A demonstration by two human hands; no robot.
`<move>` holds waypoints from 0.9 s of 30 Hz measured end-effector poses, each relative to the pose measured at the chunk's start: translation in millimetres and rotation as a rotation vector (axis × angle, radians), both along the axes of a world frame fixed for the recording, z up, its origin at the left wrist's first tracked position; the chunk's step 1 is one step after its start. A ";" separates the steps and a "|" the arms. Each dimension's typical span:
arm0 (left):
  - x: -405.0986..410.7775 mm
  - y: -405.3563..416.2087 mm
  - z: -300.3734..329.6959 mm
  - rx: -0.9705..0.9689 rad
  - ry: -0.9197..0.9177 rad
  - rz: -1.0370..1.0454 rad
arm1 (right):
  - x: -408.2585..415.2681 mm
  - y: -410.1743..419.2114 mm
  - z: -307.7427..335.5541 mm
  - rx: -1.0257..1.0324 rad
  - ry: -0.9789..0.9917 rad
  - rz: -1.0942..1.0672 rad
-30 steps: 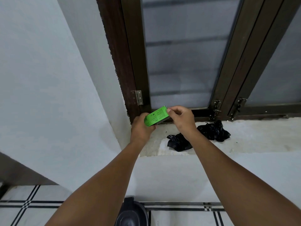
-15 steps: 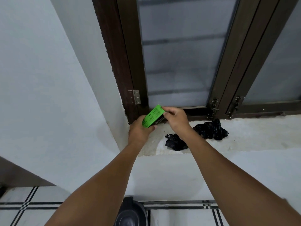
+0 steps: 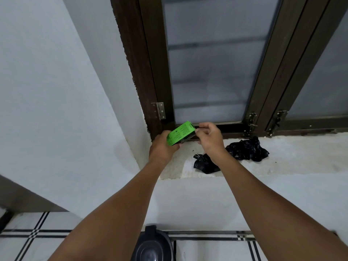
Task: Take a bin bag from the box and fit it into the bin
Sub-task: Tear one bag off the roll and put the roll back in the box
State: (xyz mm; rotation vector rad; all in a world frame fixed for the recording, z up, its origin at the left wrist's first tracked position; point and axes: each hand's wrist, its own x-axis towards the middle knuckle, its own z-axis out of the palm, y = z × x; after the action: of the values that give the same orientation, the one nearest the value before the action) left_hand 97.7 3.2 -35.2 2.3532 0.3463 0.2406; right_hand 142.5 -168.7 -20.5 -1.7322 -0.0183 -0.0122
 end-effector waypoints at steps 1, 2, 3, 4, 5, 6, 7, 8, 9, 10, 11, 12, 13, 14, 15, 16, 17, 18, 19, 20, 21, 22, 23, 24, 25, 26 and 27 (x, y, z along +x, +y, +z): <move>-0.4 0.1 -1.1 -0.016 -0.001 -0.004 | 1.4 -1.7 -0.1 0.019 0.005 -0.010; -0.9 -0.1 -2.1 -0.026 -0.002 -0.007 | 2.2 -4.1 0.5 0.020 -0.007 -0.014; -1.2 0.0 -3.3 -0.030 -0.003 -0.011 | 3.0 -6.1 0.2 0.015 -0.024 -0.013; -1.8 0.0 -3.9 -0.032 -0.004 -0.014 | 3.0 -7.3 0.5 0.003 -0.041 -0.010; -2.1 0.2 -4.9 -0.036 -0.004 -0.016 | 3.0 -7.8 0.4 -0.001 -0.051 -0.008; -2.4 0.1 -5.5 -0.039 -0.007 -0.020 | 2.9 -8.1 0.1 -0.001 -0.055 -0.007; -2.7 0.1 -6.0 -0.043 -0.011 -0.022 | 3.0 -7.9 -0.2 0.005 -0.052 -0.004; -3.0 0.0 -6.2 -0.046 -0.013 -0.023 | 2.5 -7.6 0.7 0.012 -0.042 0.002; -3.0 -0.4 -6.3 -0.049 -0.016 -0.023 | 2.8 -7.6 0.7 0.021 -0.032 0.007; -3.1 -0.7 -6.1 -0.048 -0.018 -0.025 | 3.2 -7.4 0.5 0.022 -0.027 0.009; -3.2 -0.9 -5.8 -0.043 -0.018 -0.027 | 3.1 -7.2 0.5 0.010 -0.027 0.013; -3.5 -1.3 -4.9 -0.032 -0.016 -0.028 | 2.9 -7.4 0.9 -0.011 -0.029 0.023; -3.7 -0.7 -4.2 -0.015 -0.011 -0.027 | 3.2 -7.2 1.3 -0.033 -0.030 0.032; -4.2 0.1 -3.4 0.013 -0.005 -0.025 | 2.8 -7.2 1.8 -0.054 -0.032 0.035; -4.2 1.2 -3.1 0.047 0.000 -0.024 | 2.9 -7.0 1.8 -0.075 -0.032 0.029; -4.3 1.9 -1.9 0.083 0.006 -0.026 | 3.0 -7.5 0.8 -0.094 -0.034 0.021; -3.8 2.4 -0.9 0.116 0.013 -0.031 | 3.3 -7.5 -0.4 -0.108 -0.031 0.017; -2.8 2.8 0.1 0.146 0.026 -0.036 | 2.9 -7.0 -2.0 -0.115 -0.021 0.019; -1.5 3.0 0.5 0.176 0.047 -0.042 | 2.1 -6.1 -3.9 -0.121 -0.002 0.026; -0.3 2.8 0.6 0.208 0.074 -0.048 | 1.3 -5.4 -6.8 -0.130 0.022 0.038; 1.1 2.6 -0.1 0.241 0.102 -0.053 | 0.9 -4.3 -10.1 -0.143 0.045 0.050; 2.2 2.0 -0.5 0.275 0.126 -0.056 | 1.0 -3.8 -13.4 -0.156 0.063 0.059; 3.3 1.5 -1.9 0.304 0.142 -0.058 | 1.1 -3.4 -16.9 -0.168 0.077 0.065; 4.6 1.3 -3.4 0.321 0.153 -0.061 | 0.5 -3.5 -19.3 -0.178 0.085 0.071; 6.3 1.0 -6.1 0.319 0.161 -0.064 | 0.3 -3.4 -22.1 -0.191 0.095 0.079; 6.9 0.1 -7.3 0.309 0.167 -0.070 | -1.0 -3.4 -23.5 -0.201 0.103 0.084; 8.2 -1.0 -9.1 0.299 0.169 -0.073 | -1.9 -3.5 -25.1 -0.212 0.110 0.088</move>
State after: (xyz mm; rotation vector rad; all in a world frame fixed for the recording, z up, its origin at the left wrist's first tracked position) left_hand 106.0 2.2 -44.3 2.6838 0.3229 0.0607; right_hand 140.7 -172.2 -45.5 -1.9400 -0.0153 0.1545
